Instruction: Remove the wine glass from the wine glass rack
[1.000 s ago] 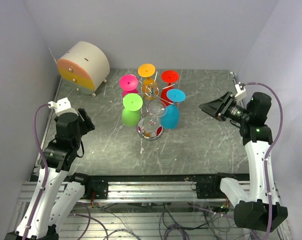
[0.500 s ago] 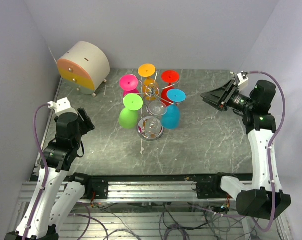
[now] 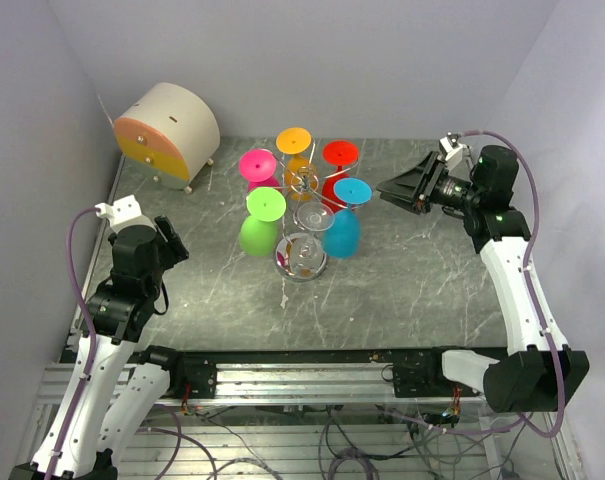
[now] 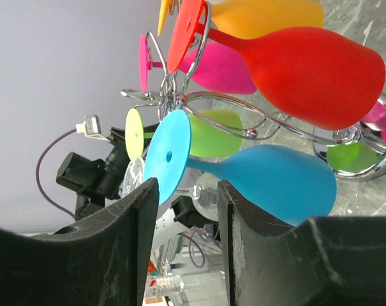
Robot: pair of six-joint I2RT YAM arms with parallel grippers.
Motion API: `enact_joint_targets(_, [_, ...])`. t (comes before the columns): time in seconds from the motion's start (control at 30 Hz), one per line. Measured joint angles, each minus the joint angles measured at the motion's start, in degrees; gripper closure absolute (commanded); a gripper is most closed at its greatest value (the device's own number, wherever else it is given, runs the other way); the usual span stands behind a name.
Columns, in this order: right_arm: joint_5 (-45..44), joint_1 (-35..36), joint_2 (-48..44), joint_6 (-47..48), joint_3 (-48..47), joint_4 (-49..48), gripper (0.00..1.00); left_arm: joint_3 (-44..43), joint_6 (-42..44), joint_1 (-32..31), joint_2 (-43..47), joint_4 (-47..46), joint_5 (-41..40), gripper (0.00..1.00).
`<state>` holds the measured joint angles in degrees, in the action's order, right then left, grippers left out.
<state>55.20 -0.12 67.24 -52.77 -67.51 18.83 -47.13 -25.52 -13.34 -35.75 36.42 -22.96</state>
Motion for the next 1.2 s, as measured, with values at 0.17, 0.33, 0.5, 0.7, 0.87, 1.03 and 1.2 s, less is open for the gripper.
enact_joint_targets(0.17, [-1.14,1.84,1.4,-1.38,0.0,-2.34,0.6,0.0,0.0,0.0,0.0,0.02,-0.2,0.27])
enact_joint_targets(0.33, [-2.73,4.92,2.93,-1.66,-0.39,-3.04,0.61,0.0,0.0,0.0,0.0,0.02,-0.37,0.27])
enact_joint_targets(0.5, [-3.87,6.64,3.8,-1.79,-0.74,-3.41,0.67,0.0,0.0,0.0,0.07,0.02,-0.48,0.27])
enact_joint_targets(0.7, [-4.72,7.65,4.0,-2.34,-1.09,-4.68,0.8,0.0,0.0,0.0,0.22,0.04,-0.83,0.27])
enact_joint_targets(0.87, [-5.33,7.93,4.02,-2.78,-1.27,-5.07,0.92,0.0,-0.02,0.0,0.24,0.07,-0.85,0.27])
enact_joint_targets(1.03, [-5.44,7.98,4.02,-4.13,-1.44,-6.16,1.0,0.0,-0.02,0.0,0.24,0.07,-0.87,0.27])
enact_joint_targets(1.2, [-5.46,8.09,4.0,-6.21,-1.53,-7.91,1.0,0.0,-0.02,0.0,0.24,0.07,-0.9,0.27])
